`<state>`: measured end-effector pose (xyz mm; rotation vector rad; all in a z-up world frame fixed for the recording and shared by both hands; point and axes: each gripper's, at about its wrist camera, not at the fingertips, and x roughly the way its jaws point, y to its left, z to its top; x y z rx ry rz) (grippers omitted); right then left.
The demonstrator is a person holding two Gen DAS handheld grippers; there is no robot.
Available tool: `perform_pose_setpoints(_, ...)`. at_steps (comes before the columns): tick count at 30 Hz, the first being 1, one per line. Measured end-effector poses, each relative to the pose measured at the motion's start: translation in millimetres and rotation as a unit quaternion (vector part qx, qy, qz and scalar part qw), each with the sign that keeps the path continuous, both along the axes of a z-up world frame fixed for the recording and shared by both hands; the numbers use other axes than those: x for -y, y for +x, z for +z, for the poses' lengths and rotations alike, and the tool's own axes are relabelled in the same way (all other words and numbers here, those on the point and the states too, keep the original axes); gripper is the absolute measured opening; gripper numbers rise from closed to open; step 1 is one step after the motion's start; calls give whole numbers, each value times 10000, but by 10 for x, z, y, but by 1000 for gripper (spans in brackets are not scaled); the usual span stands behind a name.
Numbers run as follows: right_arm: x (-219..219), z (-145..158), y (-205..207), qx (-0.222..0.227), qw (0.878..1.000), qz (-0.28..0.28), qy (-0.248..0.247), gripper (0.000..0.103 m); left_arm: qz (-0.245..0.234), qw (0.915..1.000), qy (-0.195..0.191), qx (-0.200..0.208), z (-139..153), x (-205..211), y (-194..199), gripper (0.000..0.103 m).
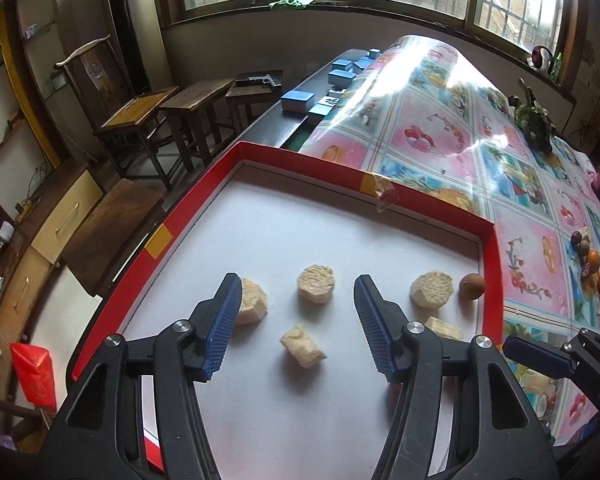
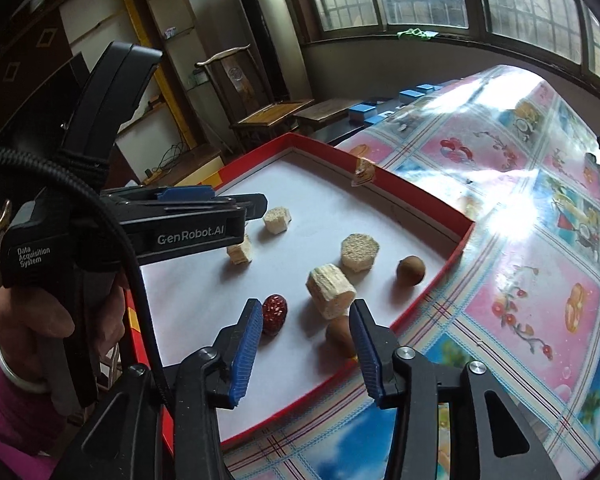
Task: Organize fruits
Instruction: 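Move both open tools back to the snack pile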
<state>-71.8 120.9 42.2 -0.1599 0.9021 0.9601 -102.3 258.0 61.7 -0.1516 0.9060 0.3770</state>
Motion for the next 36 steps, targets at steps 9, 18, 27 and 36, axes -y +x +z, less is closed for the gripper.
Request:
perform_pose_setpoints(9,611,117,140,158,9982,-570,40,47,-658,9978,-89,65,70,641,212,67)
perform_pose_setpoints(18,1439,87,264,170,9906,-1342,-207,48,-1477,9888,-210,-87,28,1428,501,68)
perform_pose_setpoints(27,2446,19,321,140,9716,-2321,-431,52,-2215,9736,-441,-335,-95,2148,776,68)
perform_pose_setpoints(36,2913,-84,390,-15,9610,-2747,-310,52,-2684,9605,-495,-546,-225,2625,973,68)
